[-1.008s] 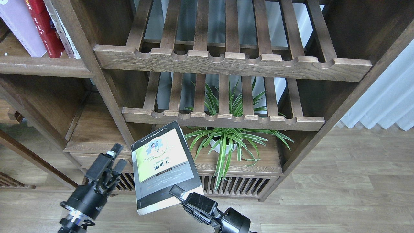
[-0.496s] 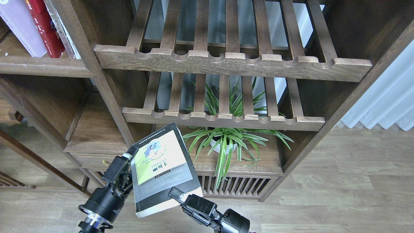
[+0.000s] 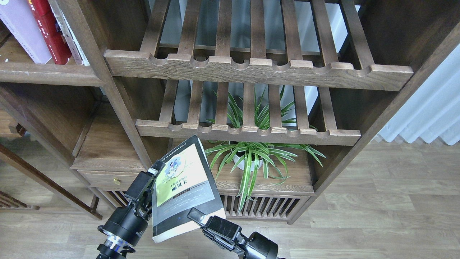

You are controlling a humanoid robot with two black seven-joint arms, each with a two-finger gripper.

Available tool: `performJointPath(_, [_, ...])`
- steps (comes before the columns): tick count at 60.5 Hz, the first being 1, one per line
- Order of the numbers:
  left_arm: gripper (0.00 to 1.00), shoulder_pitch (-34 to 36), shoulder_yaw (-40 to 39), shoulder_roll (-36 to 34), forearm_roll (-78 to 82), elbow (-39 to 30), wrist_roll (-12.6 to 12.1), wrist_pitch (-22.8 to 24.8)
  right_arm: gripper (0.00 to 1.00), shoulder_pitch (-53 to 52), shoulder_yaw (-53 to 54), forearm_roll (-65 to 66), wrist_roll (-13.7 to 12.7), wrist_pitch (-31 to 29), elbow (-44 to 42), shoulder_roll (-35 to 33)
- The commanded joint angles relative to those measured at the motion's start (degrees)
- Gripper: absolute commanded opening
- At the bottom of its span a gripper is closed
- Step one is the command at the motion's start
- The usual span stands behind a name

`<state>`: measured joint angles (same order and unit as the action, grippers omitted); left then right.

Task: Organize books on shelf
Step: 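Grasp the green-and-white book with the left gripper beside the right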

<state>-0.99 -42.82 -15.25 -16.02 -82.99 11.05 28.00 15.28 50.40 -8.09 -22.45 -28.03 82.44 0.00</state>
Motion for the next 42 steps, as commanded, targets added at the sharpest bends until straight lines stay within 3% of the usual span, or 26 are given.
performJointPath(1, [0.74,-0.1,0.1,-0.3,-0.1,-0.2,0.1,0.0,0.13,0.0,0.1,0.0,0.0,0.0,0.0,0.0])
performJointPath(5, [0.61,-0.2,0.1,-0.5,-0.1,-0.2,0.1,0.0,0.13,0.0,0.1,0.0,0.0,0.0,0.0,0.0])
performJointPath(6, [0.52,-0.2,0.3,-0.7,0.0,-0.2,0.0,0.0,0.13,0.0,0.1,0.0,0.0,0.0,0.0,0.0])
performJointPath(17, [0.19,-0.1,1.4,-1.7,0.0,-0.2,-0.2,0.0,0.14,-0.1,0.1,0.1,0.0,0.0,0.0,0.0])
performJointPath(42, [0.09,-0.6,3.6,-7.9,0.0,-2.2,-0.6,0.0,0.14,-1.8,1.0,-0.1,0.0,0.0,-0.9,0.0])
